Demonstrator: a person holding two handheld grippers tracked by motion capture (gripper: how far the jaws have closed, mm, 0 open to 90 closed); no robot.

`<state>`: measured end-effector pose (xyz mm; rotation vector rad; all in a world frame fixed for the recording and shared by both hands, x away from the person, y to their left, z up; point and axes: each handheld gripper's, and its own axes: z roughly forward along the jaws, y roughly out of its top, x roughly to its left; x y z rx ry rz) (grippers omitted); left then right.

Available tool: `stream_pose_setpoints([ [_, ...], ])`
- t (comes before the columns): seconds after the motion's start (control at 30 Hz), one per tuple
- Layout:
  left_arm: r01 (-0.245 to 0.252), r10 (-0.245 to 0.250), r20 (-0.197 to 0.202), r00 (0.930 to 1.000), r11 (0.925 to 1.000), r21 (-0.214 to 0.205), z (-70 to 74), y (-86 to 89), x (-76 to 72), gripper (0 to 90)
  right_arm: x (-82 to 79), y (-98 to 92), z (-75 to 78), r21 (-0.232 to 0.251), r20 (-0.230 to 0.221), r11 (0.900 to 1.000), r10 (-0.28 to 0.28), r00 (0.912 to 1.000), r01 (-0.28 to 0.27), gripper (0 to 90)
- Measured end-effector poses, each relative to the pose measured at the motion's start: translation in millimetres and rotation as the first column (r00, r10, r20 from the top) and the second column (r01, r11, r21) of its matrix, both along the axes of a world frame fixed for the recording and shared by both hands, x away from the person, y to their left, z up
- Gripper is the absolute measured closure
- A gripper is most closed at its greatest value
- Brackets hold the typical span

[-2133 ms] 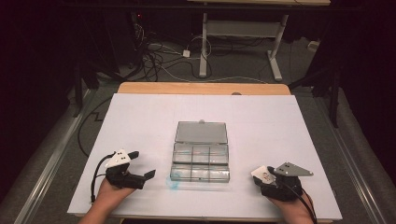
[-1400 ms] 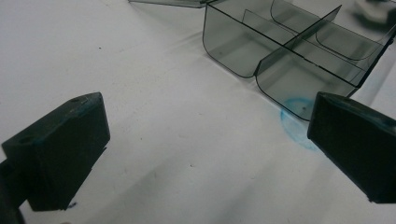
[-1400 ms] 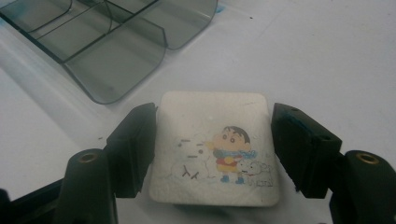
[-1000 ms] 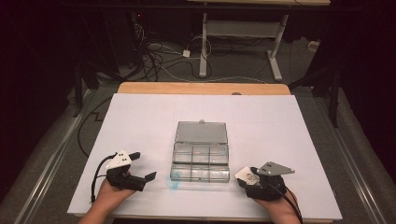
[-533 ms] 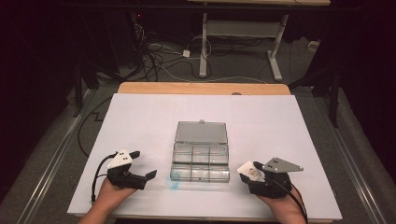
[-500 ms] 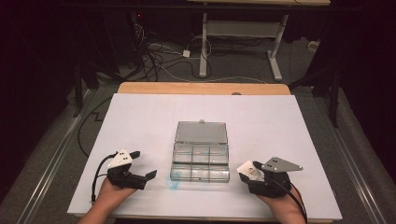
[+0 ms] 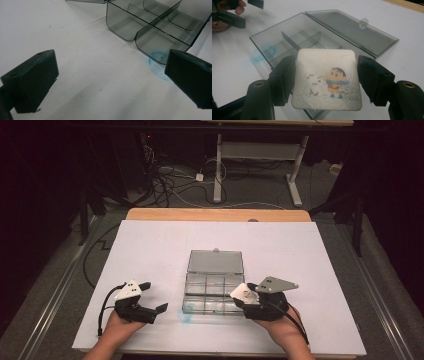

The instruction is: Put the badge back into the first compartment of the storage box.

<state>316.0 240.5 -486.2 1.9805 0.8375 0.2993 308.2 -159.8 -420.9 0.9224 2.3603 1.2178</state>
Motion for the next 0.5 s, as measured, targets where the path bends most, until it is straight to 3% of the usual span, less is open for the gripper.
stream_pose_setpoints([
  [0.13,0.003,-0.003,0.003,1.0000,1.0000,0.003,0.0,-0.3,-0.4,0.0,6.1,18.2,0.5,-0.017,0.010,0.9995,0.027,0.9996,-0.027,33.8],
  [0.33,0.007,-0.007,0.000,1.0000,1.0000,0.001,-0.1,-0.2,0.0,0.0,16.6,36.9,-2.7,-0.012,-0.015,0.9983,0.058,0.9982,-0.058,33.8],
  [0.5,0.007,-0.007,-0.001,1.0000,1.0000,0.001,-0.1,-0.3,0.0,0.0,24.3,51.8,-4.3,-0.038,-0.030,0.9959,0.081,0.9962,-0.083,33.7],
])
